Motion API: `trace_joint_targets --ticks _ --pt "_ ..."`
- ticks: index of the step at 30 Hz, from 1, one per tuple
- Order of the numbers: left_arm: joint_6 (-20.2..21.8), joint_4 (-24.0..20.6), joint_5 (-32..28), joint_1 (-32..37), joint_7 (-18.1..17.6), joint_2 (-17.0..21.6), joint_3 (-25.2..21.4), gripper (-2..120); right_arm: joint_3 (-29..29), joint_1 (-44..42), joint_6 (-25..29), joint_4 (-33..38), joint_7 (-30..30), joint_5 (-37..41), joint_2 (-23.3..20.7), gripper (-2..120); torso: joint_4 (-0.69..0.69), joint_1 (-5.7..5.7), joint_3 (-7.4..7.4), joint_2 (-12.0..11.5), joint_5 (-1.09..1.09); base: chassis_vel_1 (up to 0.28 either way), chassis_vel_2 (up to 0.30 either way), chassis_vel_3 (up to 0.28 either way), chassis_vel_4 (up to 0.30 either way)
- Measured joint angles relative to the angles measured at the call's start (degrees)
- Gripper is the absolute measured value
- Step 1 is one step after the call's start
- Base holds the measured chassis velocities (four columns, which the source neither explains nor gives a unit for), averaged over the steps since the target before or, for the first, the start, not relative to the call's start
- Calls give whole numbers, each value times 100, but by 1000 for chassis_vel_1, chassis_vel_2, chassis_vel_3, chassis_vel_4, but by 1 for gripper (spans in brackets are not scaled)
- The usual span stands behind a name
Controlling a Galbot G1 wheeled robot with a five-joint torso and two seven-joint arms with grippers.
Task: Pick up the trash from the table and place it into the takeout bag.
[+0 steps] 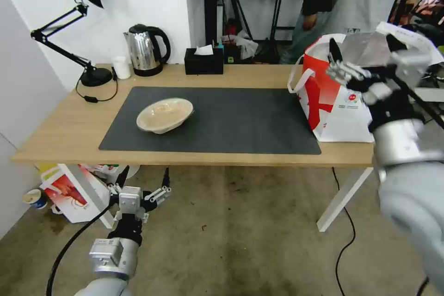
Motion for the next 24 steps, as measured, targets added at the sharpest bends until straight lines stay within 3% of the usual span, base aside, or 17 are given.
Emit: trace_joint_targets --ticks 8,12,24 --pt "0 0 0 0 0 -1 -1 100 -116 -1232 574 11 -255 -1280 963 100 1 0 0 0 -1 0 0 0 0" --pt "0 0 0 0 0 -1 0 100 -547 -1883 1128 -3 -270 -2087 1449 100 1 0 0 0 -1 0 0 0 0" --pt "0 0 0 0 0 -1 0 100 -1030 -2899 2516 -28 -262 -3141 1908 100 1 0 0 0 0 0 0 0 0"
